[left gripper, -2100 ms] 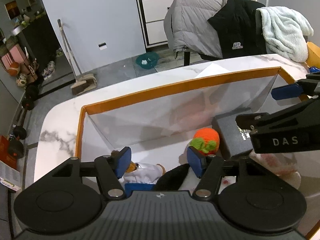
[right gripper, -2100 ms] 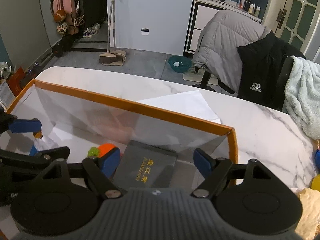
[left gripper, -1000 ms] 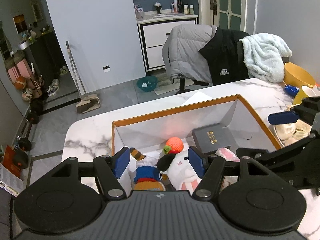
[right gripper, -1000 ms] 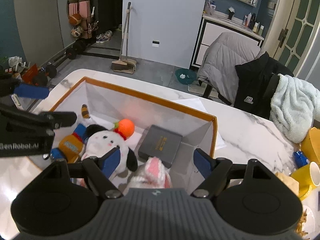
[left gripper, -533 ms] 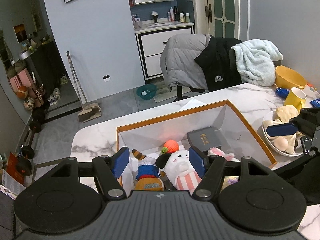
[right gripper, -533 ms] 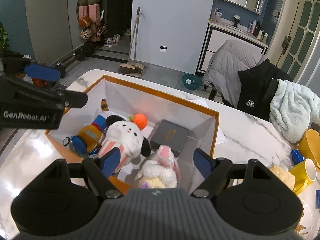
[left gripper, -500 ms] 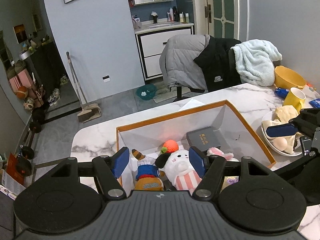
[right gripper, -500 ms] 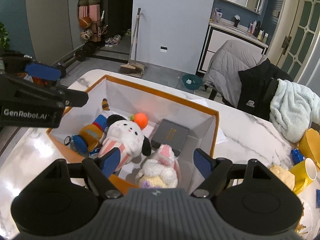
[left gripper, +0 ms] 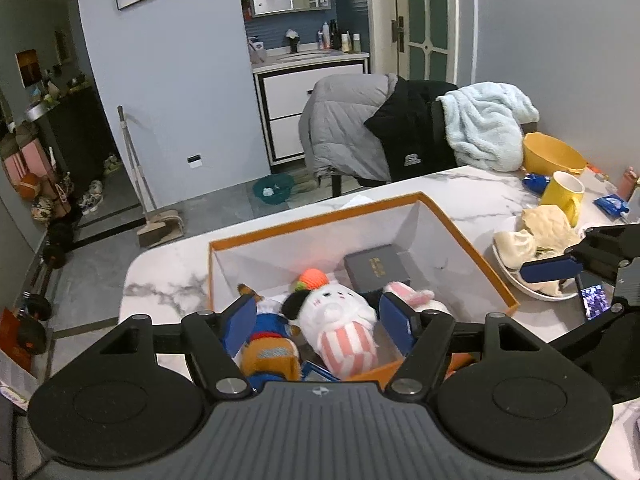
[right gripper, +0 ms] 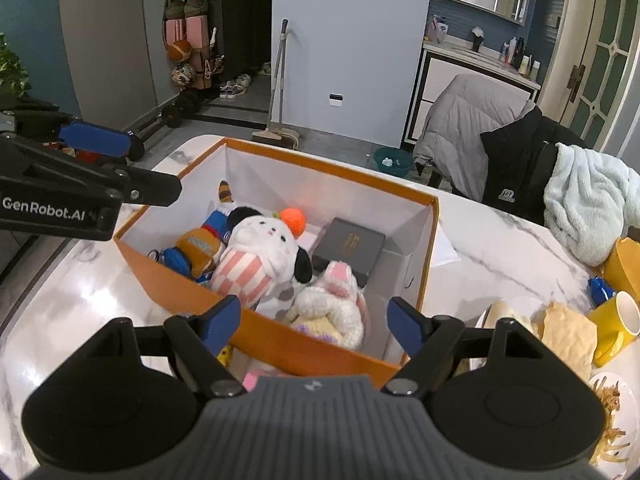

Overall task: Organize objects
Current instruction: 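Withdraw both grippers from the box toward the yellow tape measure and gold box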

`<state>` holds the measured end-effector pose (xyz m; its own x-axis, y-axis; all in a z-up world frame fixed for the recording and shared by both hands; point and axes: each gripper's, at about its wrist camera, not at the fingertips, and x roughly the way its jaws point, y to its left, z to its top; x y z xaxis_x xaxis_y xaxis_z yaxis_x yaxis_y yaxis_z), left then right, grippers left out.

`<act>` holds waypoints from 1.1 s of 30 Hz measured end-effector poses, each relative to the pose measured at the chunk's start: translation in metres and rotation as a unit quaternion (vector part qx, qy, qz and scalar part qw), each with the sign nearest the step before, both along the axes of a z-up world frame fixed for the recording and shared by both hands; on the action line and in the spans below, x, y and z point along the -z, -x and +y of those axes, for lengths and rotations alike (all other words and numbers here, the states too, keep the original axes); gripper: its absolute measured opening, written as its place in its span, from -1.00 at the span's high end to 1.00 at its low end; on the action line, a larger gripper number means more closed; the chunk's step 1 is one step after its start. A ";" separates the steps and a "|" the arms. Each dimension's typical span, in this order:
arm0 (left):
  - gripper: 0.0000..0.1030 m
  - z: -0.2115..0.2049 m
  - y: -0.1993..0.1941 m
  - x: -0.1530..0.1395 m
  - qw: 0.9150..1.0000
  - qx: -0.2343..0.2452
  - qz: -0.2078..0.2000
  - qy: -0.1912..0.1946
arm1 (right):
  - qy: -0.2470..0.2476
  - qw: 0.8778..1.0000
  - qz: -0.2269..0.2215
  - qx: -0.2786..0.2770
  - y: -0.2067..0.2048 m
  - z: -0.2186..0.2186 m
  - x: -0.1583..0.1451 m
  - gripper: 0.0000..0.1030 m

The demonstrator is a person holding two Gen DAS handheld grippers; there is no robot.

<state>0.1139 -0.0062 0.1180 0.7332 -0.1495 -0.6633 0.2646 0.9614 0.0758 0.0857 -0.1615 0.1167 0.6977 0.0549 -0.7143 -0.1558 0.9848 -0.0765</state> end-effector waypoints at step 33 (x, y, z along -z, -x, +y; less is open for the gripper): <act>-0.59 -0.020 0.073 0.161 0.999 -0.002 0.004 0.047 | -0.033 0.996 0.062 0.062 0.033 -0.082 0.104 -0.59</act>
<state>0.0406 -0.0266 -0.0426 0.7280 -0.2092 -0.6529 0.2614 0.9651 -0.0178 0.0529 -0.2434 0.0132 0.6085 0.0236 -0.7932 -0.0372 0.9993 0.0012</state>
